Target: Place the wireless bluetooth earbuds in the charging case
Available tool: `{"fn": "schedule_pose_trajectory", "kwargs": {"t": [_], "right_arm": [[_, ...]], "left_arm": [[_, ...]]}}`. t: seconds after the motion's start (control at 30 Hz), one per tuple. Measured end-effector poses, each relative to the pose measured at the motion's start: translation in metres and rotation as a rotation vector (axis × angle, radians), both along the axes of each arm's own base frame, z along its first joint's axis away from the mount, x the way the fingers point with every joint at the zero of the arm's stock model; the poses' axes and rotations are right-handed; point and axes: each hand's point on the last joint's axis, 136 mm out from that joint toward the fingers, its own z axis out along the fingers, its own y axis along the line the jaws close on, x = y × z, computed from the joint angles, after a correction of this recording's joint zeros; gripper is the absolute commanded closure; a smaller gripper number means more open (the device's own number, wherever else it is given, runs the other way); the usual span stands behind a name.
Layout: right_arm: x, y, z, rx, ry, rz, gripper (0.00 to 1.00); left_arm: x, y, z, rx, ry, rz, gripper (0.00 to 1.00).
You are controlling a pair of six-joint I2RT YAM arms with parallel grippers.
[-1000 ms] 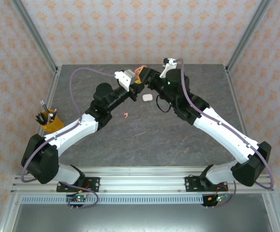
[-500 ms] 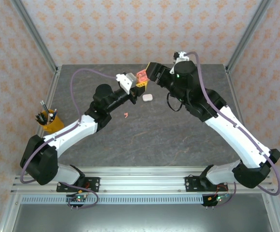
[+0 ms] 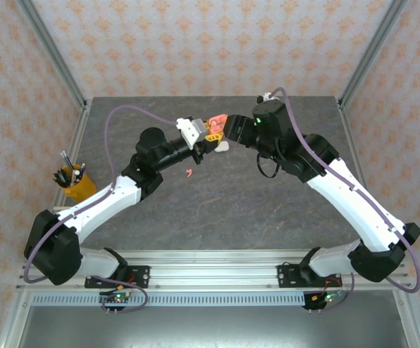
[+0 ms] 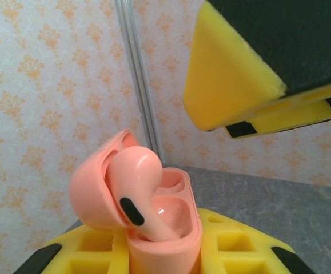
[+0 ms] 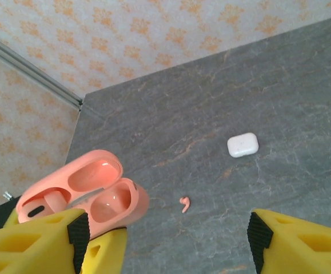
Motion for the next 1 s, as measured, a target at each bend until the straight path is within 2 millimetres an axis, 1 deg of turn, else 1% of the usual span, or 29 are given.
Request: {"fn": "schedule_pose_trajectory", "kwargs": {"t": [0.2, 0.33, 0.63, 0.77, 0.83, 0.9, 1.0], "right_arm": [[-0.005, 0.005, 0.001, 0.036, 0.018, 0.022, 0.27], [-0.007, 0.011, 0.002, 0.064, 0.03, 0.048, 0.27], [0.001, 0.026, -0.01, 0.074, 0.063, 0.068, 0.29], [0.002, 0.028, -0.007, 0.093, 0.058, 0.063, 0.3], [0.003, 0.028, -0.007, 0.101, 0.058, 0.055, 0.3], [0.006, 0.025, -0.006, 0.102, 0.052, 0.035, 0.29], [0.012, 0.014, -0.012, 0.082, 0.044, -0.028, 0.29]], "left_arm": [[-0.003, -0.002, -0.007, 0.039, -0.001, -0.017, 1.0], [-0.003, -0.002, -0.008, 0.044, -0.003, -0.017, 1.0], [-0.004, -0.001, -0.006, 0.008, 0.004, -0.018, 1.0], [-0.002, -0.002, -0.006, -0.036, 0.018, -0.021, 1.0], [0.001, -0.001, -0.011, -0.051, 0.03, -0.011, 1.0], [0.005, 0.002, -0.021, -0.059, 0.049, 0.019, 1.0], [0.011, 0.011, -0.041, -0.064, 0.088, 0.089, 1.0]]}}
